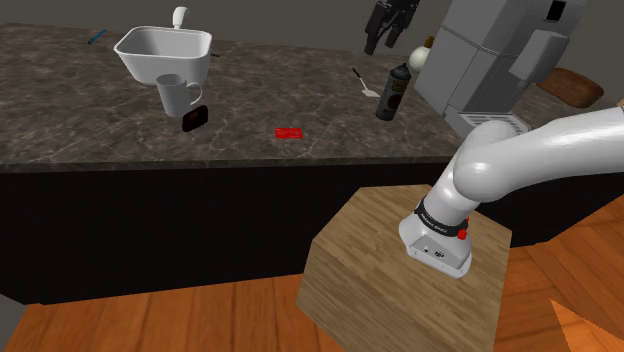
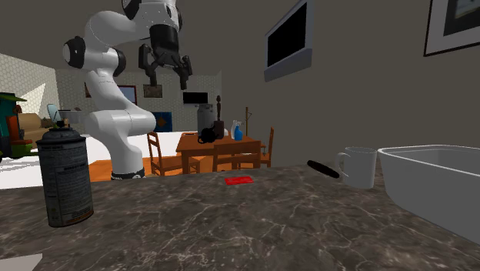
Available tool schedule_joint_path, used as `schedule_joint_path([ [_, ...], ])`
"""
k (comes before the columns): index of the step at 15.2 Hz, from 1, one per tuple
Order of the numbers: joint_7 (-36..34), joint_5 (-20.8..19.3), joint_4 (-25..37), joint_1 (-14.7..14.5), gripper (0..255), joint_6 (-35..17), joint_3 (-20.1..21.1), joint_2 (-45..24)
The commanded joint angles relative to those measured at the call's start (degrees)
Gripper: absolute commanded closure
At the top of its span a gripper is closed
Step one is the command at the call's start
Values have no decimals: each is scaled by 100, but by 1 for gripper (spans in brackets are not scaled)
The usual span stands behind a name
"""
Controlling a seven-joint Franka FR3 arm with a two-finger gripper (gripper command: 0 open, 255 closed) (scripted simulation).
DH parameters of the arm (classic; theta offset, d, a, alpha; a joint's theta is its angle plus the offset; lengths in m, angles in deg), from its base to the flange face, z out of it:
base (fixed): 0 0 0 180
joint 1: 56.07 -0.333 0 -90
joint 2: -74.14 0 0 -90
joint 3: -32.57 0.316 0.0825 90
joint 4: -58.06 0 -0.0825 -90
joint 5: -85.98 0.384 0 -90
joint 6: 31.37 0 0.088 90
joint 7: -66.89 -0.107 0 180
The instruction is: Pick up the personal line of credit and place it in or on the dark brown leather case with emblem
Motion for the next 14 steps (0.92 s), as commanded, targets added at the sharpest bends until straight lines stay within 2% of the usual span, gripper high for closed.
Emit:
schedule_joint_path([
  [1,0,0,0,0,0,0,0,0],
  [8,1320,124,-1239,-558,0,-2082,-620,-175],
  [14,2675,437,-1845,-1283,0,-3898,-1311,-885],
])
